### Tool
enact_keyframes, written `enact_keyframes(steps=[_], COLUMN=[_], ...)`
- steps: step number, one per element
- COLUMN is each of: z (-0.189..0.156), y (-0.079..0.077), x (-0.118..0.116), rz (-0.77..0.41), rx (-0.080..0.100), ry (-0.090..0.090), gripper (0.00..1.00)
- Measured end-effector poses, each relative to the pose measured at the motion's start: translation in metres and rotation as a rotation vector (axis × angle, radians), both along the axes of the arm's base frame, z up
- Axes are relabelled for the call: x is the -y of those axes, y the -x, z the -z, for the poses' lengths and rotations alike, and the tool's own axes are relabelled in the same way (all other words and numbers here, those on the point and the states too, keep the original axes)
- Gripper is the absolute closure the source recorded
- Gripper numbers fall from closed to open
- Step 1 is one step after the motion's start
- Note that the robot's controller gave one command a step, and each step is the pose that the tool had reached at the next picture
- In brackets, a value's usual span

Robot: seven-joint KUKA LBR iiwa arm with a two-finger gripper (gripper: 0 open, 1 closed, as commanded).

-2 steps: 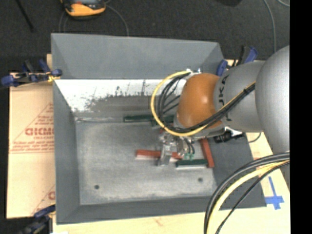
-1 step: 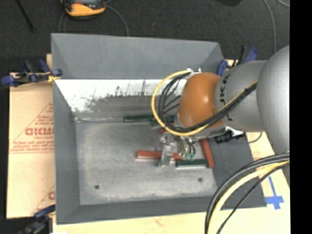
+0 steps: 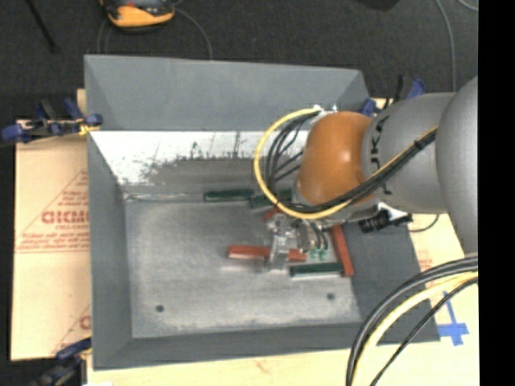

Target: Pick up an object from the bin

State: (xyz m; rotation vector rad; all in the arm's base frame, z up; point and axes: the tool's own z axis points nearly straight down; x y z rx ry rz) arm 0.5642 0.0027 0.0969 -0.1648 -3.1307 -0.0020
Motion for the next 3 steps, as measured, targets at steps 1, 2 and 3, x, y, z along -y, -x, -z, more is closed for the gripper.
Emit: enact_keyframes(steps=[1,2,3], z=[-0.019,-0.028,-0.036], y=[-0.002,-0.003,-0.002], x=[0.000,0.000,0.000], rz=[-0.001,-0.001,-0.001], rx=[0.009,0.014,0.008], ry=[0.000,0.001,0.000], gripper=[1.00,1.00,1.00])
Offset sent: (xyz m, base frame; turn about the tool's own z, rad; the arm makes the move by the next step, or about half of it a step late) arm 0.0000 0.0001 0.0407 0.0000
